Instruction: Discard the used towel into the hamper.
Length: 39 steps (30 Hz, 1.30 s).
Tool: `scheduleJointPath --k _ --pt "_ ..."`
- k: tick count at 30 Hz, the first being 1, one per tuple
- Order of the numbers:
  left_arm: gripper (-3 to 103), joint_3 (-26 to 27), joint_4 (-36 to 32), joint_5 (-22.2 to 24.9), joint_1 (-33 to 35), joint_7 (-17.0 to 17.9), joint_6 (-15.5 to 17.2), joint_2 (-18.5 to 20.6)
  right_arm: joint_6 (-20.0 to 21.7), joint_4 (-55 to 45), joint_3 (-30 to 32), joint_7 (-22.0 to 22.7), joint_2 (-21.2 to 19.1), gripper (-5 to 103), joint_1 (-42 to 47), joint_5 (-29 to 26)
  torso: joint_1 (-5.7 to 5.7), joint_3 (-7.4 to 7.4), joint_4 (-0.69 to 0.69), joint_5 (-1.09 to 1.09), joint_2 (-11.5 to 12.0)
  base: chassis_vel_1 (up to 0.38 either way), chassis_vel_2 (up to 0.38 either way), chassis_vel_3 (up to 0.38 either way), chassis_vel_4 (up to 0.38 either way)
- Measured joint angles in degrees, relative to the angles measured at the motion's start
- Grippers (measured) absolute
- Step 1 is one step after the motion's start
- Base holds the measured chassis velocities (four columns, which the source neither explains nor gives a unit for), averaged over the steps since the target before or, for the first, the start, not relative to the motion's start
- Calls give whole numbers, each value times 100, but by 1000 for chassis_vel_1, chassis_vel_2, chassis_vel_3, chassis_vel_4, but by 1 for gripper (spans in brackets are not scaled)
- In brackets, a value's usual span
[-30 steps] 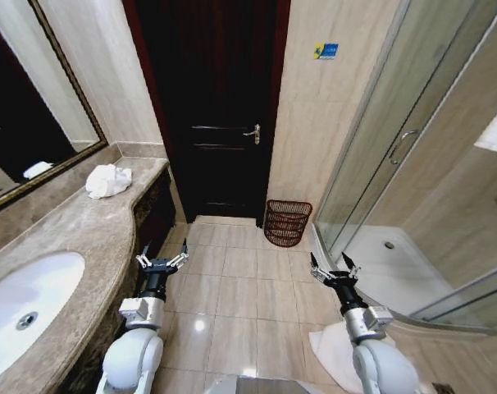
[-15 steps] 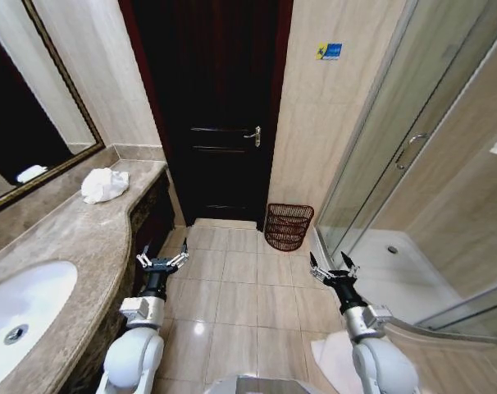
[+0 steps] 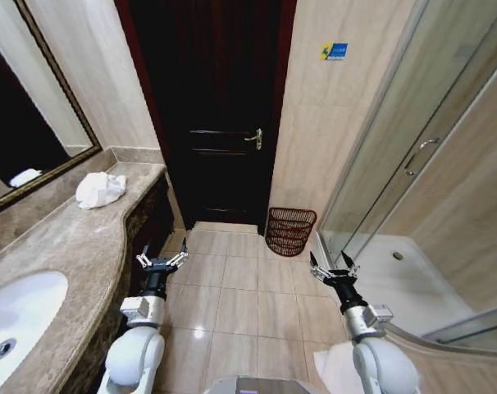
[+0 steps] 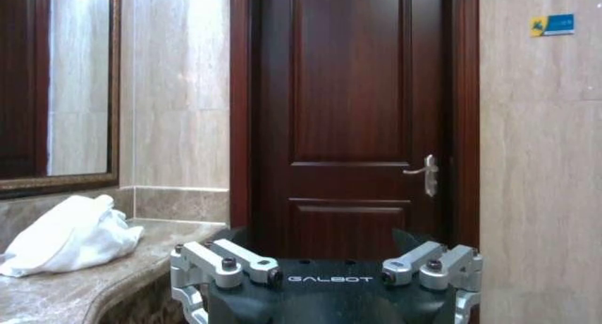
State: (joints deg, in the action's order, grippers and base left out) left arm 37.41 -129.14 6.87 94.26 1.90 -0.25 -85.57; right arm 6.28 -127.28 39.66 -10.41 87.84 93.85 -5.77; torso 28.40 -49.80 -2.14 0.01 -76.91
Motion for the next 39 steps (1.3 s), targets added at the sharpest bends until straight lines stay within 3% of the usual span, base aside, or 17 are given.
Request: scheduleJointPath --k 20,28,35,39 --pt "100 11 40 -16 9 -6 -14 14 -68 64 5 -13 43 100 20 20 -1 0 -1 0 0 -12 147 140 -22" --pt "100 11 156 63 -166 138 90 203 229 80 28 42 65 100 -215 -10 0 0 -1 -2 0 -21 134 128 -20" --pt "100 1 46 73 -186 169 246 311 324 99 115 40 -126 100 -310 -66 0 0 0 0 0 -68 110 100 -57" --pt "100 9 172 -82 -288 205 251 130 368 126 120 34 -263 100 -390 -267 0 0 -1 0 0 -54 107 107 -35"
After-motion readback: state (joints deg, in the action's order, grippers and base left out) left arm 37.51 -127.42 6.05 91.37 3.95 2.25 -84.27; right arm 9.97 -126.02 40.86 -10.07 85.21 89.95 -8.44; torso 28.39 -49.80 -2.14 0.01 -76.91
